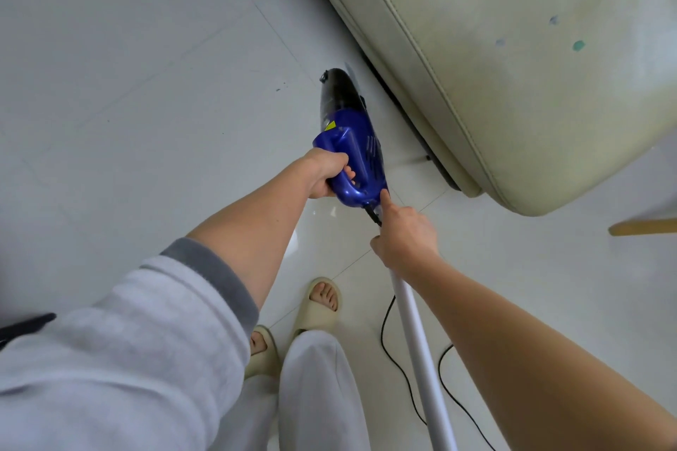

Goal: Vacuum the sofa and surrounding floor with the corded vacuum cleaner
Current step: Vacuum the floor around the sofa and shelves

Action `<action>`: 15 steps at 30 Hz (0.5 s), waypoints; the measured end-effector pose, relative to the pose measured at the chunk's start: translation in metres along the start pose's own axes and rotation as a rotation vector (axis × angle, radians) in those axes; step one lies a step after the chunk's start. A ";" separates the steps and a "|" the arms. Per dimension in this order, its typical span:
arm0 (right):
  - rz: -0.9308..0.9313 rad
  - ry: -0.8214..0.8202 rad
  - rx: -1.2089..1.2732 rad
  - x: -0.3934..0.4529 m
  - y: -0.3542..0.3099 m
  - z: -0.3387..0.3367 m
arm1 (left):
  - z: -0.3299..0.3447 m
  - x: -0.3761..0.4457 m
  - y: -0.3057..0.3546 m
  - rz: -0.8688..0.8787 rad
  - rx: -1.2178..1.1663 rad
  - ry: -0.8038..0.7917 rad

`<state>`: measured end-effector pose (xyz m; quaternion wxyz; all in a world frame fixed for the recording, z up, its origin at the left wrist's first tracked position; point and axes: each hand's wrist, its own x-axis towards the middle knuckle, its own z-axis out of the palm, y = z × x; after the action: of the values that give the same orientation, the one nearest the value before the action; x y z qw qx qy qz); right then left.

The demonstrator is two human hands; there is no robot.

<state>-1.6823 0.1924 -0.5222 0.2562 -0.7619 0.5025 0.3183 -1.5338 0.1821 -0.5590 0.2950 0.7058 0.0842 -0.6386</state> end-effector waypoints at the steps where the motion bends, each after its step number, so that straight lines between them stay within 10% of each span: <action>1: 0.006 0.000 -0.003 0.000 0.003 -0.001 | 0.003 -0.001 0.001 0.001 -0.002 -0.003; 15: 0.017 -0.024 -0.020 0.007 -0.011 -0.001 | -0.010 0.007 -0.001 0.041 -0.020 0.027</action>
<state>-1.6702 0.1920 -0.5259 0.2516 -0.7562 0.5029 0.3345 -1.5249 0.1864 -0.5655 0.3139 0.7131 0.0799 -0.6218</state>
